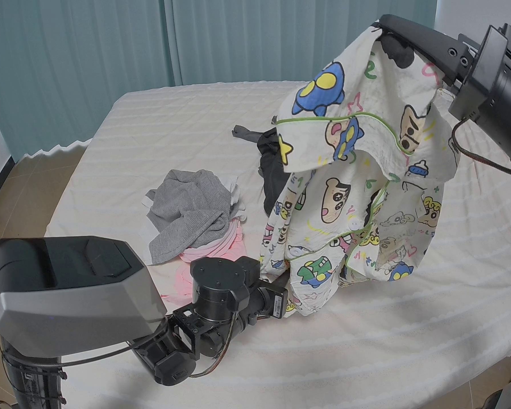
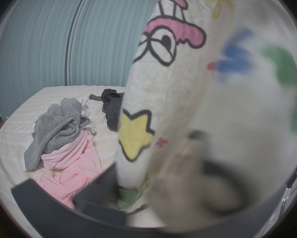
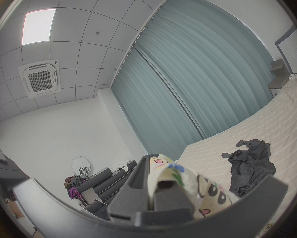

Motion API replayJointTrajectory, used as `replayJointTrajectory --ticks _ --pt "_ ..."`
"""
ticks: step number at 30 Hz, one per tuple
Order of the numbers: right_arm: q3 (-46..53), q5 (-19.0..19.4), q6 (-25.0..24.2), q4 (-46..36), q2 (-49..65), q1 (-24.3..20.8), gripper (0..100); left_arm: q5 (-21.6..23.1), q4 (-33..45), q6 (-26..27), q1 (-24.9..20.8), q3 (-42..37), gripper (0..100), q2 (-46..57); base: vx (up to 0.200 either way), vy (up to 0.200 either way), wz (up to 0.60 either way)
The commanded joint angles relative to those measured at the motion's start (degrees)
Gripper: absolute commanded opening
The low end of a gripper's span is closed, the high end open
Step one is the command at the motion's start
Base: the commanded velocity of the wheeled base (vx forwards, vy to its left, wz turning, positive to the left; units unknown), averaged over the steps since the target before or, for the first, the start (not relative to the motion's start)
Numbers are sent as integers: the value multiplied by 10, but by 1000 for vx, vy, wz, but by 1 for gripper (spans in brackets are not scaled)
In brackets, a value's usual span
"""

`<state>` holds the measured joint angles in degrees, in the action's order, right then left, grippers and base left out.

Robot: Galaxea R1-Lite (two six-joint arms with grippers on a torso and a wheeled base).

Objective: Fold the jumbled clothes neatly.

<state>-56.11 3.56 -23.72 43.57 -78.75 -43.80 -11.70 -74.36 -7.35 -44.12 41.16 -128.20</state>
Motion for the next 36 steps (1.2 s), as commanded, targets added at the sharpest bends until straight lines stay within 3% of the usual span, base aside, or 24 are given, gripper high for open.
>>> replayJointTrajectory --ticks 1,6,20,26,36 --pt "18 0 -2 2 8 21 0 2 -16 1 0 -25 0 29 0 0 0" --pt "32 1 -2 2 22 40 0 0 -20 -1 3 -33 0 58 0 0 0" --pt "101 3 -2 2 72 155 0 -1 -76 1 66 -121 0 191 0 0 0" --pt "114 2 -1 2 84 183 0 -1 -71 3 85 -115 0 255 0 0 0" --pt "163 1 0 1 113 217 0 1 41 5 80 -77 0 382 0 0 0"
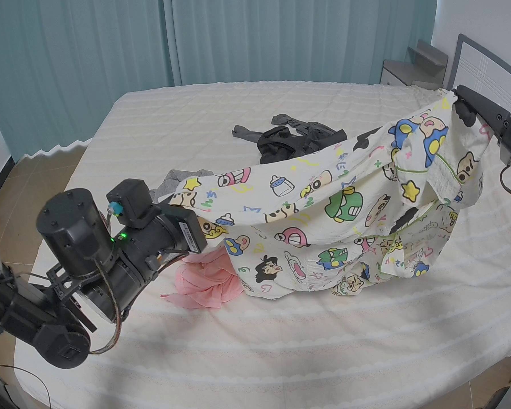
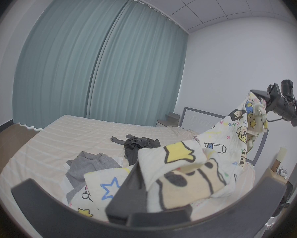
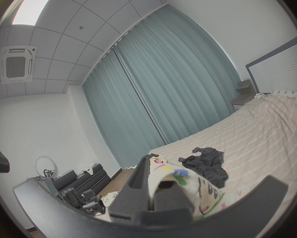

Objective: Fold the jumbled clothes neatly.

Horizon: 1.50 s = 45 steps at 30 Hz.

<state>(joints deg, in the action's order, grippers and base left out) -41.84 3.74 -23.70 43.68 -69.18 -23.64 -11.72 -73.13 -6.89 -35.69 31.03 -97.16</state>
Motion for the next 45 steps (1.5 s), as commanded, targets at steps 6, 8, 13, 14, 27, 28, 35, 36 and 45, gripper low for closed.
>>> replayJointTrajectory --ticks 6,8,13,14,27,28,35,36,45 --pt "33 -1 -2 1 18 40 0 5 182 -14 -27 78 0 156 0 0 0" --pt "31 -1 -3 2 19 43 0 6 236 -33 -30 94 0 183 0 0 0" --pt "23 2 -4 2 28 44 0 22 395 -105 -32 164 0 248 0 0 0" --pt "18 2 -4 2 29 44 0 35 432 -111 -32 179 0 261 0 0 0" --pt "-56 2 -13 -3 56 18 0 70 585 -57 -22 221 0 335 0 0 0" --pt "-56 2 -14 -3 60 13 0 71 585 -50 -22 213 0 337 0 0 0" --pt "-54 2 -22 -24 72 -7 0 70 585 -44 -21 187 0 349 0 0 0" --pt "-54 2 -22 -24 72 -7 0 70 585 -44 -21 187 0 349 -200 0 0" --pt "-63 4 -78 -40 77 -8 0 70 581 -44 -20 171 0 354 -200 0 0"
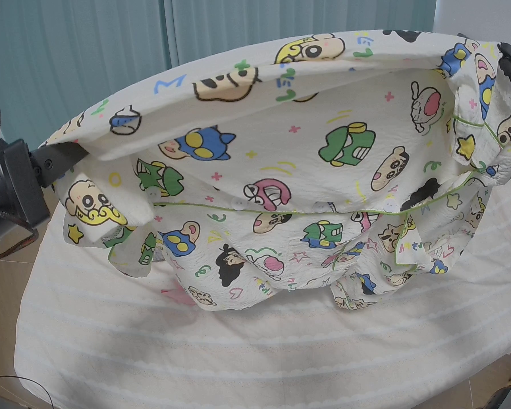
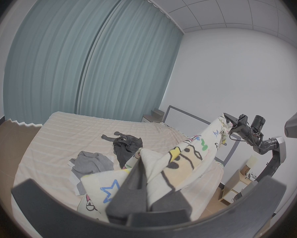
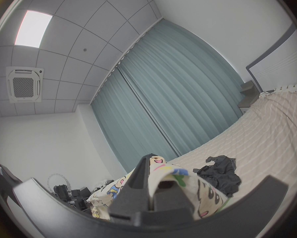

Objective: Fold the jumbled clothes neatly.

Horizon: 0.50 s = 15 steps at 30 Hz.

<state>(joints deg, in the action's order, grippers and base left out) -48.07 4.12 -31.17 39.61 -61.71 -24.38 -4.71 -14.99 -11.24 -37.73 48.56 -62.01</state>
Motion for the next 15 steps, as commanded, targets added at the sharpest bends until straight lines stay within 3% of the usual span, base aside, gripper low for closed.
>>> replayJointTrajectory --ticks 1,11,15 --pt "-1 0 -6 0 3 -1 0 0 0 0 0 -4 0 2 -200 0 0" --pt "6 0 -8 -1 8 -16 0 0 -12 3 1 -23 0 11 -200 0 0" --pt "7 0 -8 -4 8 -16 0 0 -35 2 4 -36 0 11 0 0 0"
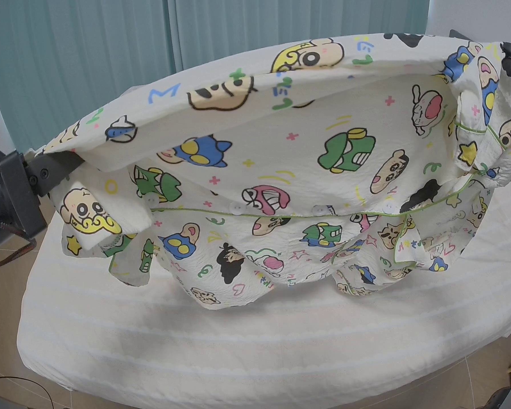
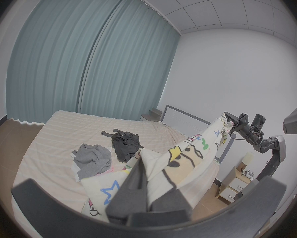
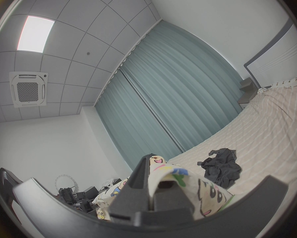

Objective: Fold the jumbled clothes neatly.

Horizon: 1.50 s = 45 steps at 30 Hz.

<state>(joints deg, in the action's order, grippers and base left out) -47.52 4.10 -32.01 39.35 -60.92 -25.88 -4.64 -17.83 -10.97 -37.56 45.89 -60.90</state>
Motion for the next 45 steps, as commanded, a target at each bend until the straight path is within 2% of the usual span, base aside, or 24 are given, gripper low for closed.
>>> replayJointTrajectory --ticks 1,8,45 --pt "3 -1 0 -2 0 -1 0 0 -17 -2 4 -17 0 1 0 0 0" --pt "8 -1 0 -2 1 -1 0 1 -29 -3 5 -26 0 0 0 0 0" --pt "3 -1 1 -2 -15 0 0 2 -29 -1 5 -39 0 0 0 -200 0"
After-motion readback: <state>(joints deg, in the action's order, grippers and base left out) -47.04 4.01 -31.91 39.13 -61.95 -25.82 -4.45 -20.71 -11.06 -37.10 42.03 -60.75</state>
